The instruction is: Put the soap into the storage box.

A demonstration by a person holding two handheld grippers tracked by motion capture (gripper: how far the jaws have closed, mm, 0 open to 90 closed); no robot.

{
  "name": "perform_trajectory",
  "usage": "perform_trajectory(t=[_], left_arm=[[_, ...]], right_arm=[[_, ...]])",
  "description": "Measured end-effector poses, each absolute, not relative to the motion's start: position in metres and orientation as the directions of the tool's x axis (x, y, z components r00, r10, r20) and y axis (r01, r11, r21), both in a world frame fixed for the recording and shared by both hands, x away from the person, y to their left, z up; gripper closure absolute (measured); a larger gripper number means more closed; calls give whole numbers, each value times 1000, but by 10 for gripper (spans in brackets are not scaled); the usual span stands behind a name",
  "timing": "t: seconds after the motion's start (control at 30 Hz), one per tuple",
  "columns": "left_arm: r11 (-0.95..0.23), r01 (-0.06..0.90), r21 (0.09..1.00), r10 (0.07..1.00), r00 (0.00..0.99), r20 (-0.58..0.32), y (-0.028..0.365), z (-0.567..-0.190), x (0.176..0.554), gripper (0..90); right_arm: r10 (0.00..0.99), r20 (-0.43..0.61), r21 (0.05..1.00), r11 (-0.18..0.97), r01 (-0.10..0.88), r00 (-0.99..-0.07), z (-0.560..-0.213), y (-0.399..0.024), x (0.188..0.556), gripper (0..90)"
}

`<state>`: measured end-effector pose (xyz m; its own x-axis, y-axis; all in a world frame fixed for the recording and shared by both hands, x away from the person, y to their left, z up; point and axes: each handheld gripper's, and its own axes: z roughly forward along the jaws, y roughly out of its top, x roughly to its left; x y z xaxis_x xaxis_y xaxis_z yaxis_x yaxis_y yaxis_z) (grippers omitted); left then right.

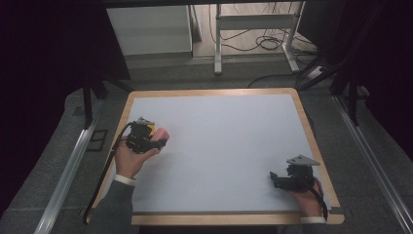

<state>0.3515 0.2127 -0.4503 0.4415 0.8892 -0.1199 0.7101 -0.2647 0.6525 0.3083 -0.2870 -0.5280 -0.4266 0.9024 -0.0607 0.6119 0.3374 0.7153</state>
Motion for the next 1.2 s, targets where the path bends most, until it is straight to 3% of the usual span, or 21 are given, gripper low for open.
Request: perform_trajectory(t=[1.2], left_arm=[[-132, 758, 639, 951, 278, -132, 266, -461, 379, 601]], right_arm=[[902, -60, 715, 338, 612, -428, -528, -286, 308, 94]])
